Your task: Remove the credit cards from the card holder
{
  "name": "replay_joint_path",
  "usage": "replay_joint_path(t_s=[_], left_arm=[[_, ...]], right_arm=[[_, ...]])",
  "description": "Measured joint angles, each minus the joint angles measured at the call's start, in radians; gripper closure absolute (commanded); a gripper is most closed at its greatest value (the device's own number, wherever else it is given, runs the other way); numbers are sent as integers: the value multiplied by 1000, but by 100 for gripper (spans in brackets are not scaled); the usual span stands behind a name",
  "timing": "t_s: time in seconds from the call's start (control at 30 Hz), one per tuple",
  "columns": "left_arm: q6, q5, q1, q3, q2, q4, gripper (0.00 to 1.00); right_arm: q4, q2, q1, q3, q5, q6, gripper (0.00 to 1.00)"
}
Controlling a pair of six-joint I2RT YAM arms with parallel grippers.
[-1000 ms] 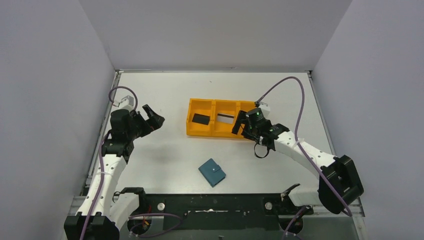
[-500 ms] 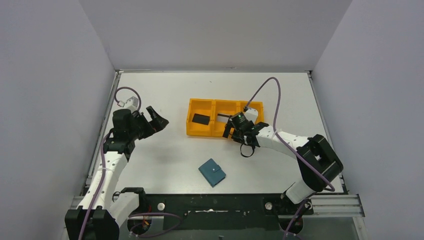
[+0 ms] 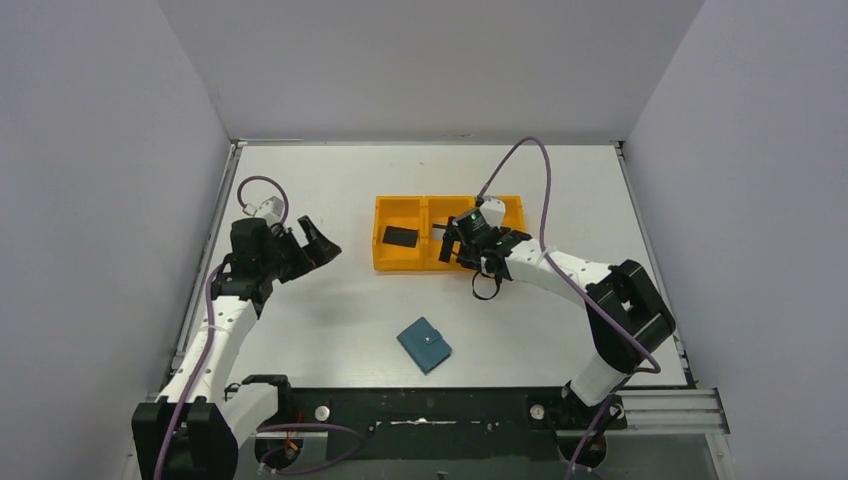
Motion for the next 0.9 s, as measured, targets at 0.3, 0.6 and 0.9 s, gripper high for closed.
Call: replay_joint_path(t_s=[0.3, 0.6, 0.9], left_arm=[[-26, -47, 0, -34, -12, -15, 3], [-84, -52, 1, -83, -49, -19, 7], [-98, 27, 3, -115, 1, -13, 15]], right_arm=[[72, -208, 127, -194, -146, -24, 11], [151, -221, 270, -305, -245, -10, 26], [75, -77, 427, -206, -138, -26, 41]])
